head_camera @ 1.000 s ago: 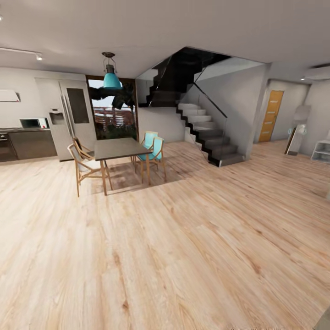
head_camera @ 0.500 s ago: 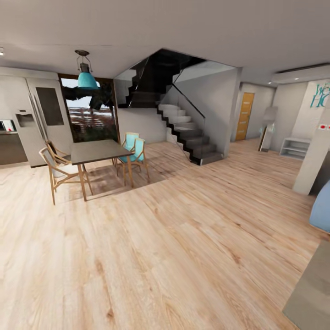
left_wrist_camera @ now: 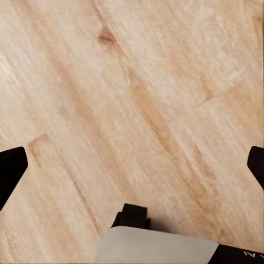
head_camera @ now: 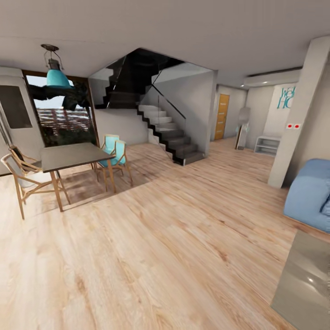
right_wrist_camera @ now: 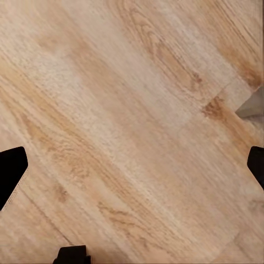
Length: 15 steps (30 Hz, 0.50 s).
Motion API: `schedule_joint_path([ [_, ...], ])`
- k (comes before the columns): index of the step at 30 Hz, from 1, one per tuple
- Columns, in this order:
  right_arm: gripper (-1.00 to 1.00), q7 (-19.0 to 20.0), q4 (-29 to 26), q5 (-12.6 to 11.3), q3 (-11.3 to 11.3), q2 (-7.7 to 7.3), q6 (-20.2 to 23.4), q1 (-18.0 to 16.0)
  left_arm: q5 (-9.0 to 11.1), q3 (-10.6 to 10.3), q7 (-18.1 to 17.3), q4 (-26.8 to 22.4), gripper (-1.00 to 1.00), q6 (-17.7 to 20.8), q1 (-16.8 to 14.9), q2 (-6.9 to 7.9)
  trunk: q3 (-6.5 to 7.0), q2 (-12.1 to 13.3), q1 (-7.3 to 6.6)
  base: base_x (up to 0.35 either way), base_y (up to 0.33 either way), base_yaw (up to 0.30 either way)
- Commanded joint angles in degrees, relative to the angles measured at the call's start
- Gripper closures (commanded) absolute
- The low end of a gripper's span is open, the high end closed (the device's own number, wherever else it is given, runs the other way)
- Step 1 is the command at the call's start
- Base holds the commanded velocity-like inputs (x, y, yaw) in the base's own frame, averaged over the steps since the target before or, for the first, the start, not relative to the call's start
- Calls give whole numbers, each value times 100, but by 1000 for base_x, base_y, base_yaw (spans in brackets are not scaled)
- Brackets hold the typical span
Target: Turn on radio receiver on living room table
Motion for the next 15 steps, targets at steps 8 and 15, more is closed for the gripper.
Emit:
schedule_joint_path([
  [8, -100, 0, 0, 0, 4, 0, 0, 0, 3, 8, 0, 1, -100, 0, 0, 0, 16, 0, 0, 258, 210, -274],
  [15, -100, 0, 0, 0, 5, 0, 0, 0, 5, 7, 0, 1, -100, 7, 0, 0, 30, 0, 0, 258, 217, -265],
])
